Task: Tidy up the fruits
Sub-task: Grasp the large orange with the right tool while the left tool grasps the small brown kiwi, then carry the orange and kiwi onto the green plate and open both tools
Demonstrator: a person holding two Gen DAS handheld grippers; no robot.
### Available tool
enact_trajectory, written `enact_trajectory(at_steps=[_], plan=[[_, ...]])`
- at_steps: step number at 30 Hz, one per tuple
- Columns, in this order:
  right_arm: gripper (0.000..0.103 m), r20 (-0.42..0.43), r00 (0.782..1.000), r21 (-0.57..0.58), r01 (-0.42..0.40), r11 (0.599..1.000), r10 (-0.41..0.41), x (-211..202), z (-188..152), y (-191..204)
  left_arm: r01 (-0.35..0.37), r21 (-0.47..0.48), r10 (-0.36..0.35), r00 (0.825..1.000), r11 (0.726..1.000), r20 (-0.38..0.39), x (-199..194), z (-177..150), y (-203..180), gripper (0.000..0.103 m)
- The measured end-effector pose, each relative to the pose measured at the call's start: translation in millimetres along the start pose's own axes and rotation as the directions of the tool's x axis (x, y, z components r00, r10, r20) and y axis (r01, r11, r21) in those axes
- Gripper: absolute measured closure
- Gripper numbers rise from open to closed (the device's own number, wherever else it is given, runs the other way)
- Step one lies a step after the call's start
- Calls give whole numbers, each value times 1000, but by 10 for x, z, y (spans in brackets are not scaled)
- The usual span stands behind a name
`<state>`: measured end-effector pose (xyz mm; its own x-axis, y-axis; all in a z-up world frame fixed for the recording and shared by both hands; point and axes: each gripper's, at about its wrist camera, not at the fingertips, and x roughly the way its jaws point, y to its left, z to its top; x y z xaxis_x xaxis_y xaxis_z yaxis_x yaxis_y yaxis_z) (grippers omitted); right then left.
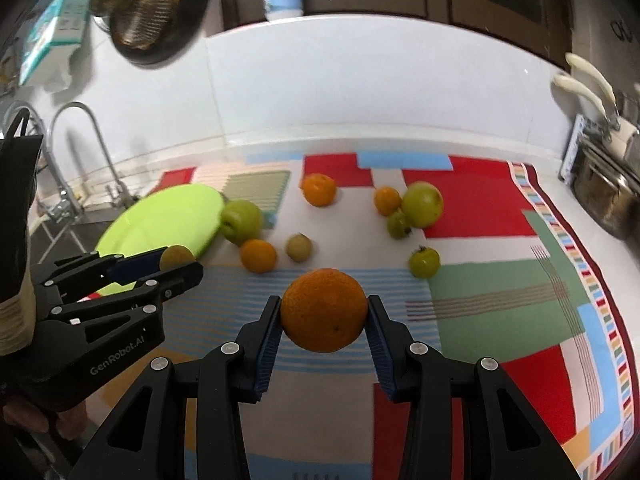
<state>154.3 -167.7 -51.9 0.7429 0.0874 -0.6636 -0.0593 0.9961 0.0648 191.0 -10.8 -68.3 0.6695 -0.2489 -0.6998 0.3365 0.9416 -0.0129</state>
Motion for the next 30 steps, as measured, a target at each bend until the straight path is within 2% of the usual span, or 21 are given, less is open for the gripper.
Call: enact_trajectory(at_steps=[8, 16, 22, 30], plan=[[61, 49, 996, -53, -77, 996, 80, -175, 114, 336, -62, -35, 64, 997, 997, 38, -347, -68, 274, 74], [61, 55, 986, -94, -154, 984, 159, -142, 207, 744, -125, -54, 127, 991, 991, 44, -520, -138, 667, 74], [61, 59, 978, -121, -193, 974, 201, -12, 282, 1038, -148, -49, 150, 988, 988, 38, -513, -146, 927, 74], [61, 11, 972, -134, -230, 964, 233, 354, 359, 1345, -147, -55, 148, 989, 988, 4, -315, -187, 1229, 74]])
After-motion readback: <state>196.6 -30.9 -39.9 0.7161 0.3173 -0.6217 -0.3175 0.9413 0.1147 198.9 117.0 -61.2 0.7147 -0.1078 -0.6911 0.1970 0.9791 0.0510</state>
